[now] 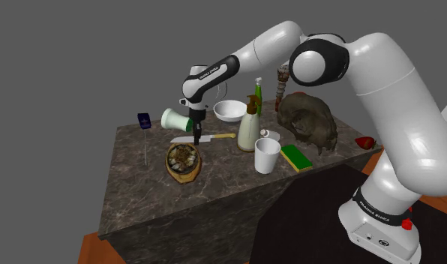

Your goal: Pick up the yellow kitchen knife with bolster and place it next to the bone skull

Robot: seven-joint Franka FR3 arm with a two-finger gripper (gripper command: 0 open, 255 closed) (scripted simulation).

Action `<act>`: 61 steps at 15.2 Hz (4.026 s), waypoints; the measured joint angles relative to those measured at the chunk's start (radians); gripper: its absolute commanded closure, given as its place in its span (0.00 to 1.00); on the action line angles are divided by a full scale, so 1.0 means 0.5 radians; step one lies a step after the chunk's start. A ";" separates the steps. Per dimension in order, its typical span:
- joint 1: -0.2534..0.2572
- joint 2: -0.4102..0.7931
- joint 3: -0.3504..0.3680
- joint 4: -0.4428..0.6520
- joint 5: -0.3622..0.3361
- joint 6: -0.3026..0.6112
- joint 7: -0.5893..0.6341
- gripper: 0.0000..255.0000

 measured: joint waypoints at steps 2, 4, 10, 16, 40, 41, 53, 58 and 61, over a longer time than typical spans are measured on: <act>0.001 -0.004 0.000 -0.006 0.001 0.005 0.000 1.00; 0.002 -0.002 -0.001 -0.001 0.000 0.001 0.003 1.00; 0.002 -0.045 0.000 -0.003 -0.004 -0.047 0.013 1.00; 0.002 -0.135 -0.005 0.008 -0.014 -0.147 0.042 1.00; -0.006 -0.389 -0.018 0.246 -0.055 -0.625 0.167 1.00; -0.005 -0.399 -0.018 0.255 -0.056 -0.643 0.174 1.00; -0.010 -0.430 -0.016 0.526 -0.071 -0.935 0.250 1.00; -0.016 -0.415 -0.015 0.666 -0.074 -1.057 0.276 1.00; -0.071 -0.545 -0.034 0.486 -0.066 -1.027 0.197 1.00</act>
